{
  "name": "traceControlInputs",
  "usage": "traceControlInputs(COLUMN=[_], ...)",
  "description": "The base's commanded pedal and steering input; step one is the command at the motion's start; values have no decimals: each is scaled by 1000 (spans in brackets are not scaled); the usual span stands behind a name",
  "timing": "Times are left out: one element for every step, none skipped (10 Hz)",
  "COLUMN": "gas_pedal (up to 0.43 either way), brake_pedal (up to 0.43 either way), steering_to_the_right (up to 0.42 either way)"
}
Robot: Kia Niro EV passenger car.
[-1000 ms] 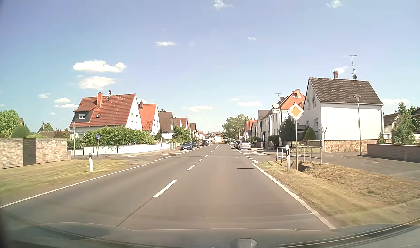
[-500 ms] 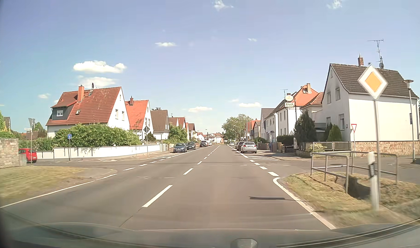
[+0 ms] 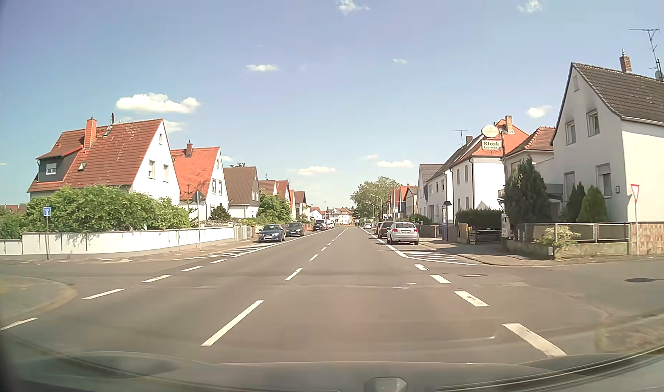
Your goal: Follow the waypoints while adhering to traffic rules and regulations
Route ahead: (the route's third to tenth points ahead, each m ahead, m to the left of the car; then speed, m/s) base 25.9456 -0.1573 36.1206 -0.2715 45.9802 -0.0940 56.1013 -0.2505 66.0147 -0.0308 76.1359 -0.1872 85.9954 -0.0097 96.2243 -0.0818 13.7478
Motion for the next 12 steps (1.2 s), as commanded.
traceControlInputs(gas_pedal=[0, 0, 0, 0, 0, 0, 0, 0, 0, 0, 0, 0], brake_pedal=[201, 201, 201, 201, 207, 201, 201, 201, 201, 201, 201, 201], steering_to_the_right=[0, 0, 0, 0, 0, 0, 1, 1, 1, 1, 1, 1])
